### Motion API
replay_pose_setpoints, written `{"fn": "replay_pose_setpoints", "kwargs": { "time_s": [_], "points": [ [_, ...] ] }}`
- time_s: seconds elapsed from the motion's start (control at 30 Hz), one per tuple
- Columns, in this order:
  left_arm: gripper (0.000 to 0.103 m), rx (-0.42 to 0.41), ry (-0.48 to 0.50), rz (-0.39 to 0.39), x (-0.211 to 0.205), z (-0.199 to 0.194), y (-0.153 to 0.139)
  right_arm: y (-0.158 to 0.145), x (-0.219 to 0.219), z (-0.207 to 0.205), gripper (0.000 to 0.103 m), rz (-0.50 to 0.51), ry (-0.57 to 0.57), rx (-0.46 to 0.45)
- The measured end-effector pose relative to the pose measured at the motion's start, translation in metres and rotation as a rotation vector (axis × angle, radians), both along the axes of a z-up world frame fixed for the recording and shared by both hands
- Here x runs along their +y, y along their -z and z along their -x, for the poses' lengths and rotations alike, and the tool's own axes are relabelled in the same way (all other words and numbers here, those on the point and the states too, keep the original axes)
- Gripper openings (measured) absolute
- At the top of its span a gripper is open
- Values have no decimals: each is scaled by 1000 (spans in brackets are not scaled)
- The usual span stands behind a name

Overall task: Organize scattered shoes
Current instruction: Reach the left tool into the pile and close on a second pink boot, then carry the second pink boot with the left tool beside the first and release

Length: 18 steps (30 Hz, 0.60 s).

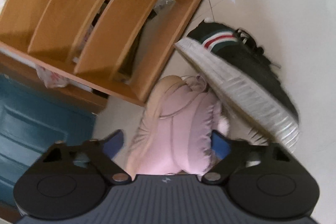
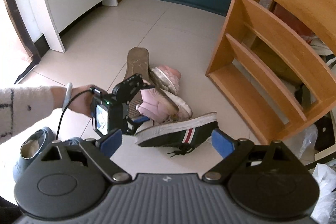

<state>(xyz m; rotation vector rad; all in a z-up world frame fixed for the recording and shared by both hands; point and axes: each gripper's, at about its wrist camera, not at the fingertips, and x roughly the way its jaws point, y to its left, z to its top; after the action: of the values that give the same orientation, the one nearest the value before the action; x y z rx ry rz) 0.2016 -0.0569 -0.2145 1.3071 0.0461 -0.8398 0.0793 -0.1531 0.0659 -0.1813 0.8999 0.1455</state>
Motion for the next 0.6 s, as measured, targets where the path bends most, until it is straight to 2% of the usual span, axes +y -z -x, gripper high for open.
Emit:
{"fn": "replay_pose_setpoints", "kwargs": {
  "time_s": [0.1, 0.17, 0.23, 0.3, 0.33, 0.37, 0.53, 0.6],
  "points": [
    [72, 12, -36, 15, -8, -7, -2, 0, -1, 0, 92, -13, 2, 3],
    [60, 8, -46, 22, -18, -9, 0, 0, -1, -1, 92, -16, 4, 6],
    [52, -17, -77, 42, -28, -9, 0, 0, -2, -1, 92, -16, 6, 8],
    [45, -10, -132, 67, -36, -12, -6, -1, -2, -2, 92, -14, 9, 6],
    [36, -4, -168, 77, -39, -14, -10, -2, -3, -2, 92, -16, 11, 6],
    [31, 1, -204, 87, -43, -17, -14, -2, -4, -3, 92, -19, 14, 8],
    [22, 50, -337, 116, -50, -30, -34, -8, -5, -1, 92, -37, 19, 1],
    [21, 105, -392, 133, -50, -35, -46, -13, -5, 2, 92, -47, 20, -13]
  ]
}}
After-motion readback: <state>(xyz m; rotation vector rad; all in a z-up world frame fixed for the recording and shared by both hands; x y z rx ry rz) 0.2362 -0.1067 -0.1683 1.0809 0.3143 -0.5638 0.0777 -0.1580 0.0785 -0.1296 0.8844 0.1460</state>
